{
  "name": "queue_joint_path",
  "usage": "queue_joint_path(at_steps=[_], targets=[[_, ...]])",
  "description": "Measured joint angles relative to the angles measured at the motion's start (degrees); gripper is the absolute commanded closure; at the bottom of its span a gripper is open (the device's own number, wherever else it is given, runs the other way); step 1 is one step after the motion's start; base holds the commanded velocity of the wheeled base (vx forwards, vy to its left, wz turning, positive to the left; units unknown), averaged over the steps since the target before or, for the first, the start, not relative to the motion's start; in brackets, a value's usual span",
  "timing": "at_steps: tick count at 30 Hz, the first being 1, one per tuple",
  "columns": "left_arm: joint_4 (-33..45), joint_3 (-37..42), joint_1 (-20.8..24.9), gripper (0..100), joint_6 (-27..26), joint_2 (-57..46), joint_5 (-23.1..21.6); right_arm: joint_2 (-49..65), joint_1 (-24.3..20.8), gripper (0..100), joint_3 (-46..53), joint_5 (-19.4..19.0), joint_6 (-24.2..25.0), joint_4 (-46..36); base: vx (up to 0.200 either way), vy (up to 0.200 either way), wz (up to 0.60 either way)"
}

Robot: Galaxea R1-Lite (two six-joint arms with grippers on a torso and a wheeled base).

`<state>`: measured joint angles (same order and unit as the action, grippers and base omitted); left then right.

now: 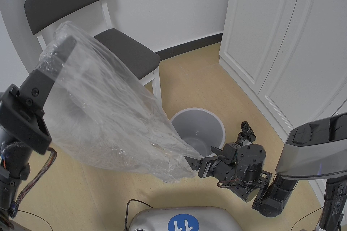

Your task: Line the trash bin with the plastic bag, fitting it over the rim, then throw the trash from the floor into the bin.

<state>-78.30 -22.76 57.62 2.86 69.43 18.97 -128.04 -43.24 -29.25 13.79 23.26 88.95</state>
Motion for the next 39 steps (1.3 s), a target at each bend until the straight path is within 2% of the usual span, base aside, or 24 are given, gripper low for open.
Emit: queue_joint_path(at_steps=[7, 8, 19, 27, 33, 39], targets=[[0.0, 0.0, 0.0, 100, 0.0, 0.0, 0.0, 0.0, 0.0, 0, -0.2, 0.1, 0.0, 0.0, 0.000, 0.000, 0.00], [0.0, 0.0, 0.0, 100, 0.0, 0.0, 0.0, 0.0, 0.0, 100, -0.2, 0.1, 0.0, 0.0, 0.000, 0.000, 0.00], [0.1, 0.1, -0.1, 100, 0.1, 0.1, 0.0, 0.7, 0.2, 100, 0.0, 0.0, 0.0, 0.0, 0.000, 0.000, 0.00], [0.4, 0.2, -0.8, 100, 0.1, 0.3, 0.2, 5.4, 0.4, 100, 0.8, -0.1, -0.4, 0.0, 0.000, 0.000, 0.00], [4.6, 0.7, -1.2, 100, 0.1, 0.2, 0.3, 9.3, 1.6, 100, 1.9, -0.3, -2.5, 0.0, 0.000, 0.000, 0.00], [12.6, 0.8, -1.9, 100, 0.1, -1.1, 0.8, 14.0, 3.3, 100, 3.1, -1.1, -4.4, -1.6, 0.000, 0.000, 0.00]])
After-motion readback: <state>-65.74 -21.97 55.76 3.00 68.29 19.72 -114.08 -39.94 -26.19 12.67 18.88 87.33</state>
